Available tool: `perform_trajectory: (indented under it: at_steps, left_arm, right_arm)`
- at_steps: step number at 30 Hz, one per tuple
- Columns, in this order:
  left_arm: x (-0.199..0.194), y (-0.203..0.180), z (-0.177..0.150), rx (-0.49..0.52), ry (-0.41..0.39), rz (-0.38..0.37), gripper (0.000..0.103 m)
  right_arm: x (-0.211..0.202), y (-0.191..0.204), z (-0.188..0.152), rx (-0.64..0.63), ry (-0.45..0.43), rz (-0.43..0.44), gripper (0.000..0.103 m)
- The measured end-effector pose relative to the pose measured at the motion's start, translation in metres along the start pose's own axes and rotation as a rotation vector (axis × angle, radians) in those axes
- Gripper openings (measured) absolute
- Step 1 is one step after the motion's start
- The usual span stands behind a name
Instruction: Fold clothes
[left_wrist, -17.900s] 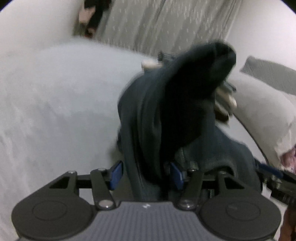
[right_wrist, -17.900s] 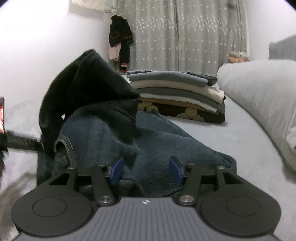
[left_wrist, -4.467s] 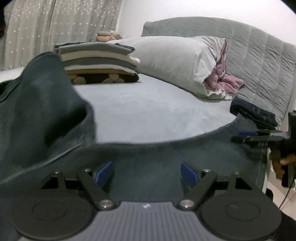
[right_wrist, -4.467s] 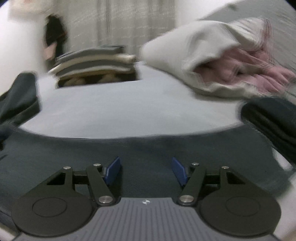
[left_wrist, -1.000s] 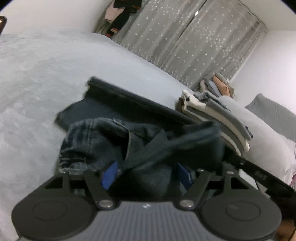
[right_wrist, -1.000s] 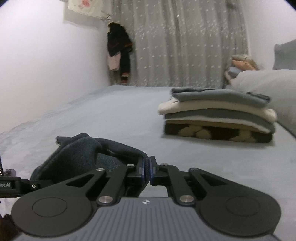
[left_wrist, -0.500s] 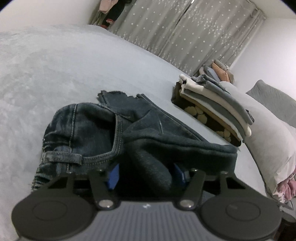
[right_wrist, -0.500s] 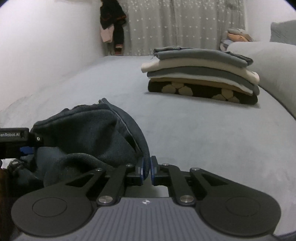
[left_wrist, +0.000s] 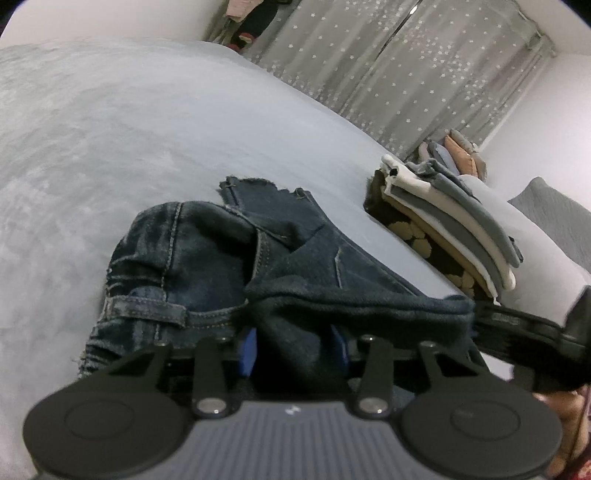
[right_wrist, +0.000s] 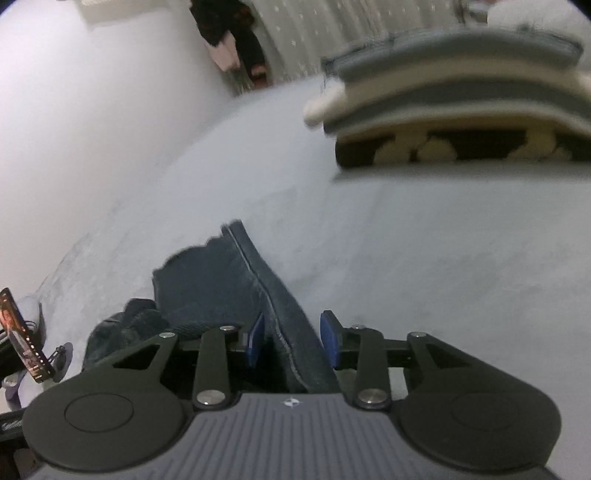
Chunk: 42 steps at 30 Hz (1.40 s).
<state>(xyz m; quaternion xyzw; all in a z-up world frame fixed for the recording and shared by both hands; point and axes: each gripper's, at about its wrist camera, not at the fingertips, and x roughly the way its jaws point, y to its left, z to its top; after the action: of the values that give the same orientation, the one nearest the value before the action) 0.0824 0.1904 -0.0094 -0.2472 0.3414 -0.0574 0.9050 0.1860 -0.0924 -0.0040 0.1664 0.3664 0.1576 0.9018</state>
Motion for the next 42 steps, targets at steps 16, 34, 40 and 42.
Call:
perform_trajectory:
  at_steps: [16,34,40,42]
  left_arm:
    - [0.003,-0.010,-0.001,0.020,-0.036,-0.026,0.064]
    - [0.005,-0.016,-0.007,0.069,-0.034,-0.001,0.065]
    - [0.008,-0.020,-0.008,0.078,-0.041,0.004,0.067]
    - [0.010,-0.022,-0.008,0.080,-0.040,0.002,0.067]
  right_arm:
    - [-0.088,-0.008,-0.020,-0.106,-0.290,-0.263,0.009]
    - [-0.147,-0.103,-0.111,0.102,-0.189,-0.517,0.014]
    - [-0.161,-0.124,-0.084,0.176,-0.219,-0.421,0.052]
    - [-0.153,-0.137,-0.067,0.192,-0.217,-0.412,0.052]
